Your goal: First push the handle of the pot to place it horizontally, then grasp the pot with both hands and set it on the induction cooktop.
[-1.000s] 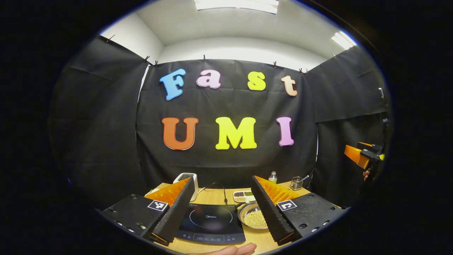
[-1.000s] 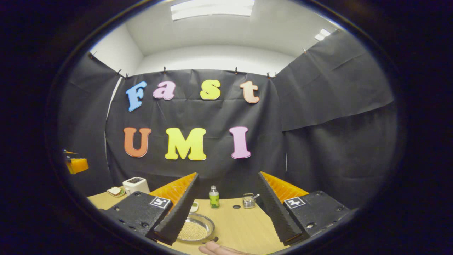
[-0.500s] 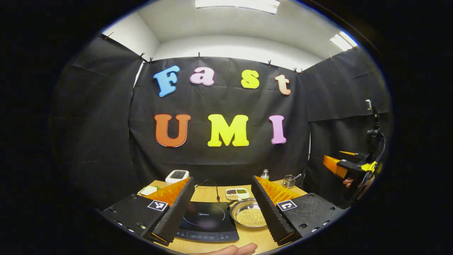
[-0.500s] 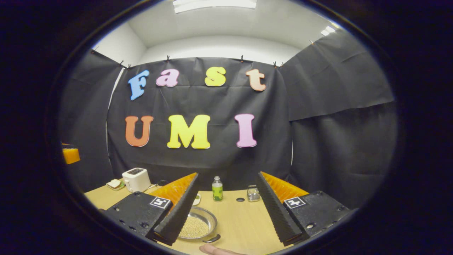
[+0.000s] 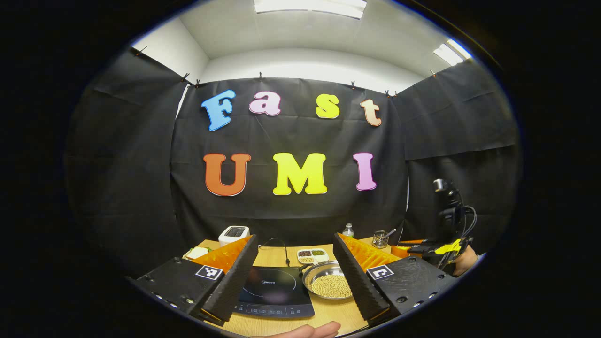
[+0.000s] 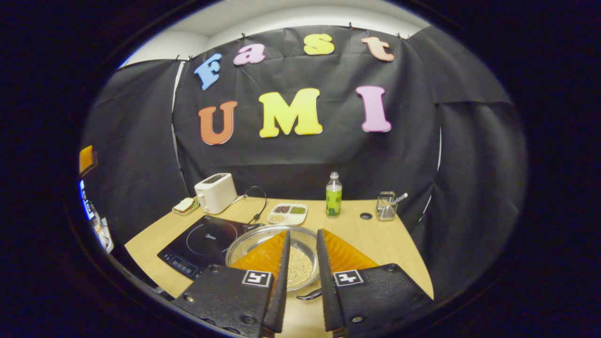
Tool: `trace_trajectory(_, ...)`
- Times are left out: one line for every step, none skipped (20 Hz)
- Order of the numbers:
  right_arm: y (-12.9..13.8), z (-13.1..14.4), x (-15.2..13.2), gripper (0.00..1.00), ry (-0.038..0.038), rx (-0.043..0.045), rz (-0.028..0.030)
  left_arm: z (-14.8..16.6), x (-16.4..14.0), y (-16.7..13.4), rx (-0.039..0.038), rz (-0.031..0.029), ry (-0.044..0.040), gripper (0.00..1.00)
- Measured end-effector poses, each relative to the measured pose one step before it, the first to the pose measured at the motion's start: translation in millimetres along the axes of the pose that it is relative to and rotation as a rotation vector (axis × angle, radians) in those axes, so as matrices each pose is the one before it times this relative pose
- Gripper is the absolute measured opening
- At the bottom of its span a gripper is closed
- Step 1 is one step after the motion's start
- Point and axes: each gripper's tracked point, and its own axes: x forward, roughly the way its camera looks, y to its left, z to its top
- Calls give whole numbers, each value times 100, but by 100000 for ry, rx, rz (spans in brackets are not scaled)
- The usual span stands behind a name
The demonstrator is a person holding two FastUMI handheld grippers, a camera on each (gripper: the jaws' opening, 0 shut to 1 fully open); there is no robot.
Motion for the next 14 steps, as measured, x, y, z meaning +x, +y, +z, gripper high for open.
trace_trajectory(74, -1382, 817, 20, 4243, 1334, 1172, 104, -369, 182, 436, 550, -520, 96)
trace_trajectory(81, -1355, 792, 20, 4461, 1964, 1944, 72, -344, -18, 553, 297, -563, 95)
trace_trajectory(-530, -1040, 851, 9, 4195, 3650, -625, 150, -358, 329, 276, 1083, -569, 96)
trace_trajectory(24, -1209, 457, 4, 3664, 1674, 1525, 120, -329, 331, 422, 1040, -493, 95)
trace_trajectory(-86, -1056, 1014, 4, 3144, 568, 697, 136, -209, 93, 639, 281, -849, 95)
trace_trajectory(-529, -971, 484, 4, 3277, 843, -1259, 321, -276, 4, 170, 115, -1165, 96)
trace_trajectory(157, -1251, 472, 0, 3553, -194, 1012, 31, -258, 16, -302, 57, -501, 95)
trace_trajectory(109, -1116, 545, 4, 3715, -712, 1691, -78, -169, 2, -120, -93, -108, 95)
trace_trajectory(83, -1251, 391, 4, 3859, -1055, 1027, -68, -196, 94, -134, 355, 96, 95)
trace_trajectory(-9, -829, 435, 1, 3085, -1155, 1018, -123, -159, 138, -90, 677, 383, 95)
trace_trajectory(449, -805, 367, 1, 2421, -569, 2034, -87, -198, 10, 221, 410, 21, 95)
trace_trajectory(388, -1100, 296, 4, 3584, -223, 2171, -143, -28, -171, 548, -199, -2, 96)
trace_trajectory(344, -952, 234, 1, 2274, 324, 2105, -191, -74, -257, 673, -620, 188, 95)
trace_trajectory(198, -459, 190, 4, 1539, -397, 1322, -144, -42, -162, 604, -534, 292, 95)
